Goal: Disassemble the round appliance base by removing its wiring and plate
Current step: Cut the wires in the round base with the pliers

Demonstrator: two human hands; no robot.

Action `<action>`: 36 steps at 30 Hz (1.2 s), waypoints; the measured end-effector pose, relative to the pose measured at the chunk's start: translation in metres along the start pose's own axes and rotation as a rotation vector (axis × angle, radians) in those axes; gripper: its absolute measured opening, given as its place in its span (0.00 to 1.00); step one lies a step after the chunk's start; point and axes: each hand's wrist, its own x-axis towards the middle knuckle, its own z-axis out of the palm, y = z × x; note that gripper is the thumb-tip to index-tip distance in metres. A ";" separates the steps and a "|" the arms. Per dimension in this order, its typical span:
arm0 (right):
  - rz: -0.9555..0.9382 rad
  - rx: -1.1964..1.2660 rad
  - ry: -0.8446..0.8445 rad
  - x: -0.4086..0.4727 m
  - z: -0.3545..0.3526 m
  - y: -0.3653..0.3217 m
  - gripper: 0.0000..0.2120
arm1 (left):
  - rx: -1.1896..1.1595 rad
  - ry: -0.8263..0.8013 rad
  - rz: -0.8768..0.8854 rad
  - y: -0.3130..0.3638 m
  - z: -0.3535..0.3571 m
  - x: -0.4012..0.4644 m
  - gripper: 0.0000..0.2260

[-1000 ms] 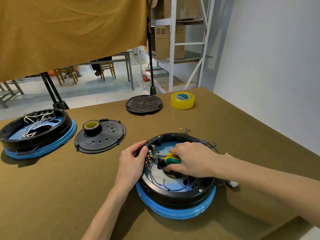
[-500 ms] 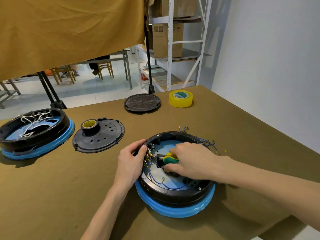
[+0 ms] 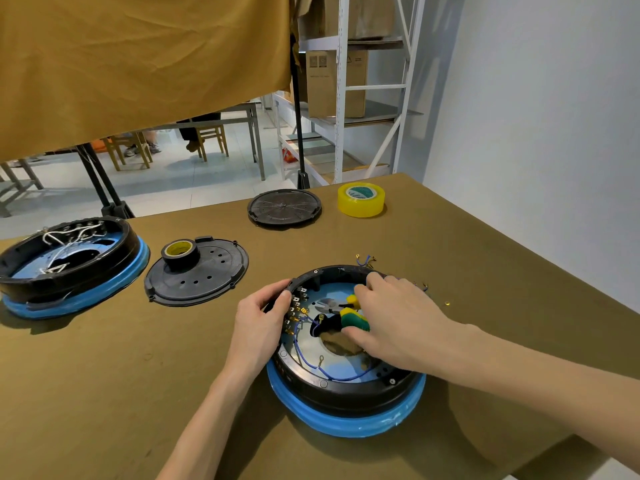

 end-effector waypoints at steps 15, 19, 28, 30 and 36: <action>-0.064 0.135 -0.219 0.026 -0.011 -0.014 0.23 | 0.022 0.004 0.018 -0.004 0.000 0.000 0.13; -0.146 0.015 -0.211 0.032 -0.025 -0.020 0.21 | 0.037 0.010 0.011 -0.005 0.000 0.000 0.13; -0.095 0.019 -0.282 0.038 -0.034 -0.024 0.20 | 0.050 0.017 0.017 -0.002 -0.001 -0.001 0.13; -0.060 0.060 -0.281 0.032 -0.032 -0.024 0.19 | 0.063 0.022 0.021 -0.002 -0.002 -0.001 0.13; -0.076 0.000 -0.178 0.019 -0.014 -0.027 0.17 | 0.083 0.017 0.030 -0.001 -0.002 -0.001 0.13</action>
